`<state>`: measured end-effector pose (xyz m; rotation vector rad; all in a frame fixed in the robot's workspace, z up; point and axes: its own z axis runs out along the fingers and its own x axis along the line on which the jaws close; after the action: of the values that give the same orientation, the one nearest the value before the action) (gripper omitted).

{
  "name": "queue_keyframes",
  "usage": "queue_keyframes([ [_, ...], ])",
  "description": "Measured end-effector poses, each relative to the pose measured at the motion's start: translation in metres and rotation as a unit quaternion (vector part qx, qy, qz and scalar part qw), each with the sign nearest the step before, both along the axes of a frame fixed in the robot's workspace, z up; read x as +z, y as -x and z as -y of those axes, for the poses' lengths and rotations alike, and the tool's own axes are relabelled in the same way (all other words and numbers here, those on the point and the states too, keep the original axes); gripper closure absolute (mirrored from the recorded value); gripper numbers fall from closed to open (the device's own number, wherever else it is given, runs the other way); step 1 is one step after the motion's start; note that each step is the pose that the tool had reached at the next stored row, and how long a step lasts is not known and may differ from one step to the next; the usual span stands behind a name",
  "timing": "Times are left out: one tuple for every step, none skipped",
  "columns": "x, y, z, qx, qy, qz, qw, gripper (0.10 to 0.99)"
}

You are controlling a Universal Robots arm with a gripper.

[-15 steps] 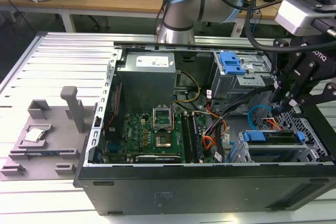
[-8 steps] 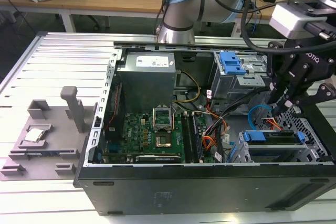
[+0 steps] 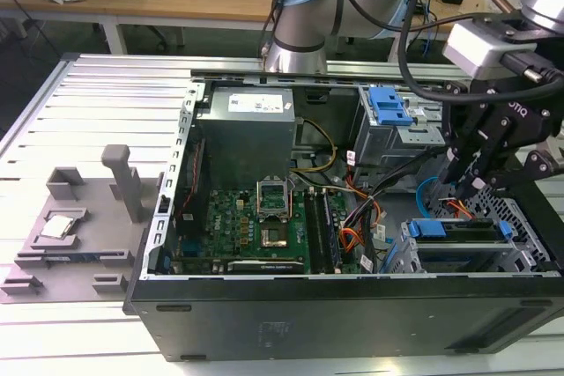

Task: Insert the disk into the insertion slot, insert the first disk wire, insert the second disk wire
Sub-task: 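Insert the second disk wire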

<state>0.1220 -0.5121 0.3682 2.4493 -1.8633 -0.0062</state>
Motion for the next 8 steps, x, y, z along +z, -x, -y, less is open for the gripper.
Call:
queue_keyframes([
  [0.0,0.0,0.0001,0.0,0.0004,0.0,1.0,0.784],
  [-0.0001,0.0,0.0,0.0,0.0004,0.0,1.0,0.784],
  [-0.0001,0.0,0.0,0.0,0.0006,0.0,1.0,0.784],
  [0.0,0.0,0.0,0.0,0.0008,0.0,1.0,0.784],
  [-0.0001,0.0,0.0,0.0,0.0009,0.0,1.0,0.8],
  [-0.0001,0.0,0.0,0.0,0.0011,0.0,1.0,0.867],
  [-0.0001,0.0,0.0,0.0,0.0012,0.0,1.0,0.867],
  [-0.0001,0.0,0.0,0.0,0.0014,0.0,1.0,0.922],
])
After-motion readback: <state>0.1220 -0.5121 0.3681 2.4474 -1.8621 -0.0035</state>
